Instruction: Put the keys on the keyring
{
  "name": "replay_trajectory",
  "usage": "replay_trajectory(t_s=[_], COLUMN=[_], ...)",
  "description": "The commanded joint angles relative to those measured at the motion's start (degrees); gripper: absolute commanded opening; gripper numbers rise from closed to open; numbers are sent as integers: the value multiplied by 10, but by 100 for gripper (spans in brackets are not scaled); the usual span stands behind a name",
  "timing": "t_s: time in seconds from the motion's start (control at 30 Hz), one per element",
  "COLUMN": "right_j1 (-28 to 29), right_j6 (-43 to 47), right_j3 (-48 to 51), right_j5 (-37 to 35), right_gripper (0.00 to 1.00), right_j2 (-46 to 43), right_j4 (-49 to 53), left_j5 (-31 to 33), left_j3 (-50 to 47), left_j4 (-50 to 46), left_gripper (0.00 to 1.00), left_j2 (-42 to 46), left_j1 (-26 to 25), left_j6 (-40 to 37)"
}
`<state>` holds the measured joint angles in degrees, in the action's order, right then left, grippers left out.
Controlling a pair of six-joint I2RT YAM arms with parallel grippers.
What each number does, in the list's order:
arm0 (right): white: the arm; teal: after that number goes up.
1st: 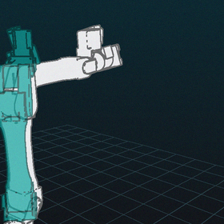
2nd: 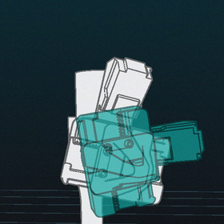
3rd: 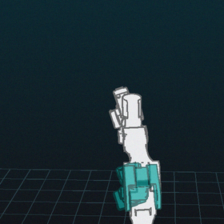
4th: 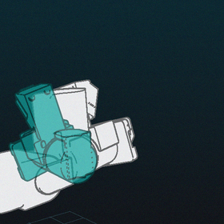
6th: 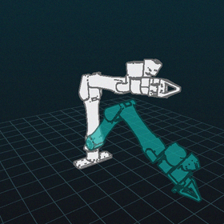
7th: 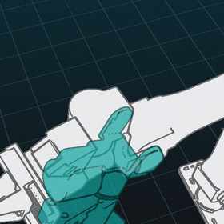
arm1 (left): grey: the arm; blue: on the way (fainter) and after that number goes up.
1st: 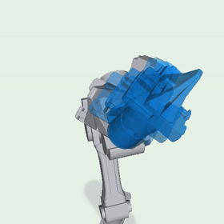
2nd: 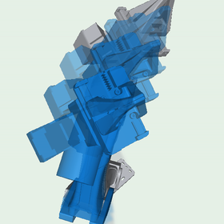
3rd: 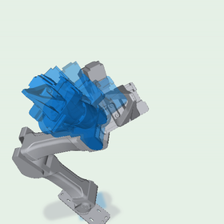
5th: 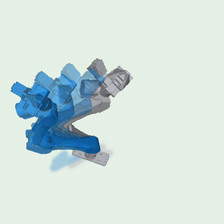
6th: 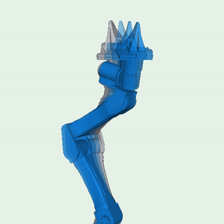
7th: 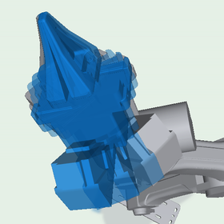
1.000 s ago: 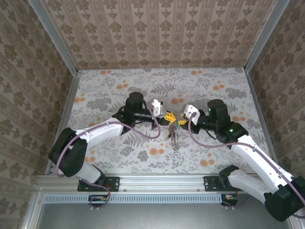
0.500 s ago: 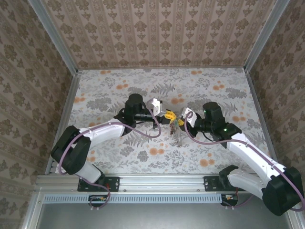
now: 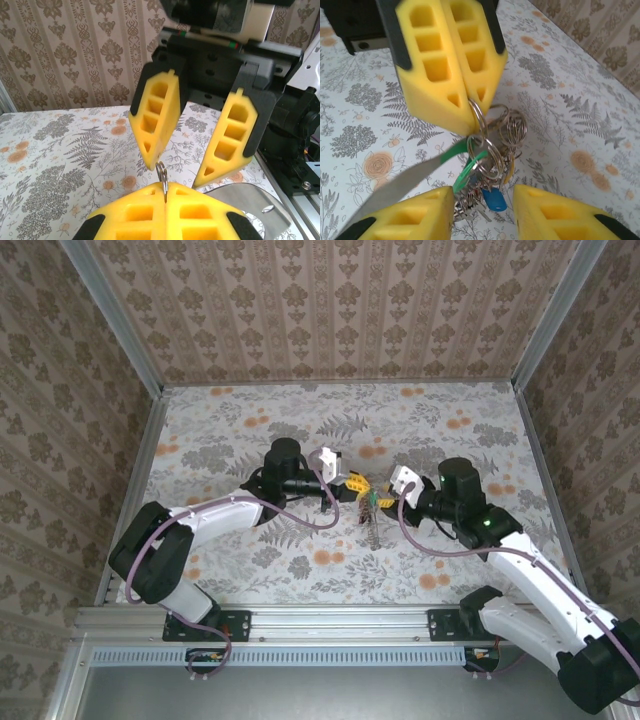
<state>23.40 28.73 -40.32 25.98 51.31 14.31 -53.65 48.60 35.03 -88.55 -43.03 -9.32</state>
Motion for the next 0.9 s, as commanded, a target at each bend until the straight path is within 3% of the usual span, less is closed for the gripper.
replay_trajectory(t_s=[0.0,0.23,0.5,0.67,0.87], right_j1=[-3,-3,-3,-3,-3], right_j6=[23,40,41,16,-65], right_j3=[-28,-49,-43,-13,40], right_j5=[39,43,47,47,79], right_gripper=[39,37,8,5,7], right_j2=[7,45,68,69,72], right_j4=[17,5,8,-7,-111], left_j5=[-23,-23,-17,-5,-1], left_j3=[9,8,5,-4,-9], left_j4=[1,-5,7,52,80], left_gripper=[0,0,0,0,0], left_j2=[17,24,30,25,15], left_j1=[2,3,3,4,1], left_j6=[-18,-20,-15,8,22])
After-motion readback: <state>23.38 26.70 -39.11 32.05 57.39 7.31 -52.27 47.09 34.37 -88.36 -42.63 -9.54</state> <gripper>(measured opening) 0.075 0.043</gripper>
